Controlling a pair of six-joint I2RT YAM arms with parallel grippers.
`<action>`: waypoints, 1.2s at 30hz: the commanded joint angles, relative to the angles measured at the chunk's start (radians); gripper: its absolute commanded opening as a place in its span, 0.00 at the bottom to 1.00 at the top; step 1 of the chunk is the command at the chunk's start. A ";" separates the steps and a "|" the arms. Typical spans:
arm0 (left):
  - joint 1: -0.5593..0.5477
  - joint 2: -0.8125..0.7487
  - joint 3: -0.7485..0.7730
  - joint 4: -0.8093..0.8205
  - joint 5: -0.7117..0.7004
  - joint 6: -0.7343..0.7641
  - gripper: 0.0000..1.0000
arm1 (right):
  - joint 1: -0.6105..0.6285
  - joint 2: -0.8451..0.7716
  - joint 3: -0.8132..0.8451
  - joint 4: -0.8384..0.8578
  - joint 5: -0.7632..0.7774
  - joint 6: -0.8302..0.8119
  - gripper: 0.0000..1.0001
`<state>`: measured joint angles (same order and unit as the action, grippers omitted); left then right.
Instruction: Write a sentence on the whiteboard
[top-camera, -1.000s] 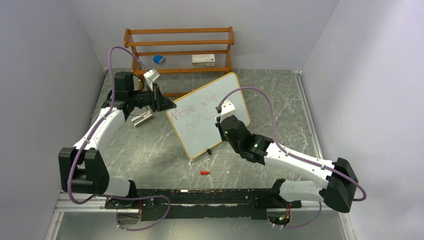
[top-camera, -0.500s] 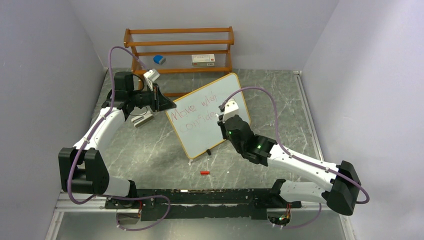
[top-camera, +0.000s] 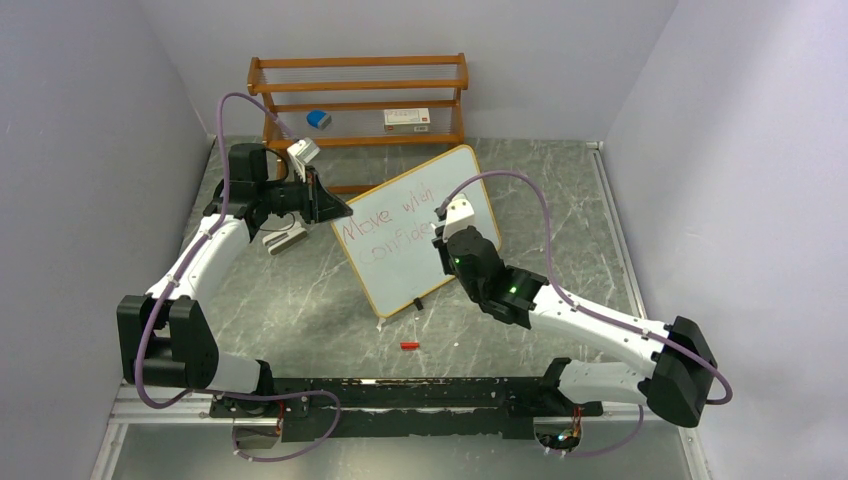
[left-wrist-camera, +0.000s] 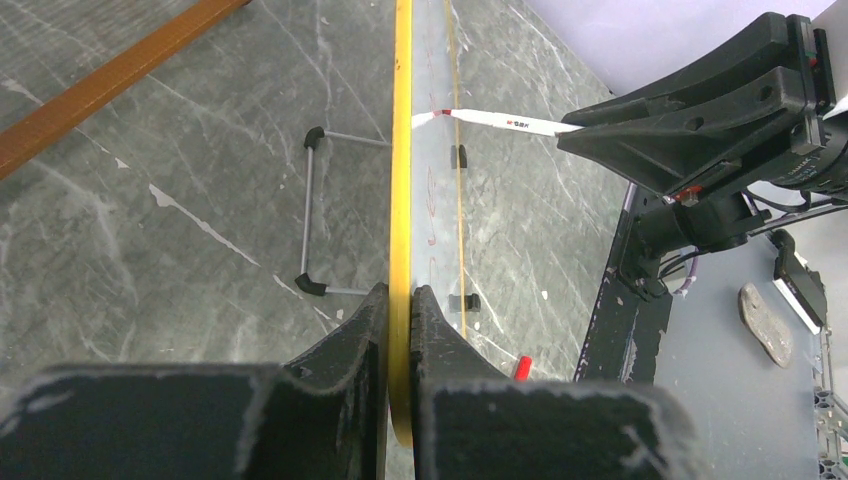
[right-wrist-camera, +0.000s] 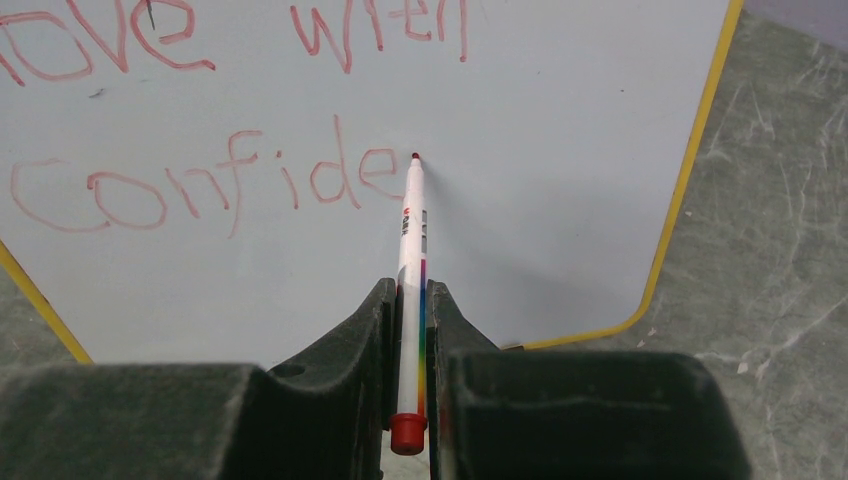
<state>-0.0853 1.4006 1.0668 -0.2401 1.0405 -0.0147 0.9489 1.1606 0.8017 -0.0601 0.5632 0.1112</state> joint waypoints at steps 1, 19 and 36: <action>-0.001 0.012 0.010 -0.030 -0.055 0.067 0.05 | -0.013 0.014 0.028 0.014 -0.017 0.000 0.00; -0.001 0.014 0.009 -0.028 -0.053 0.065 0.05 | -0.014 -0.018 -0.006 -0.121 -0.036 0.057 0.00; -0.001 0.014 0.010 -0.031 -0.049 0.066 0.05 | -0.015 0.011 0.028 -0.025 -0.016 0.013 0.00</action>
<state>-0.0853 1.4006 1.0668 -0.2420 1.0393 -0.0147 0.9436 1.1584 0.8024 -0.1360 0.5465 0.1406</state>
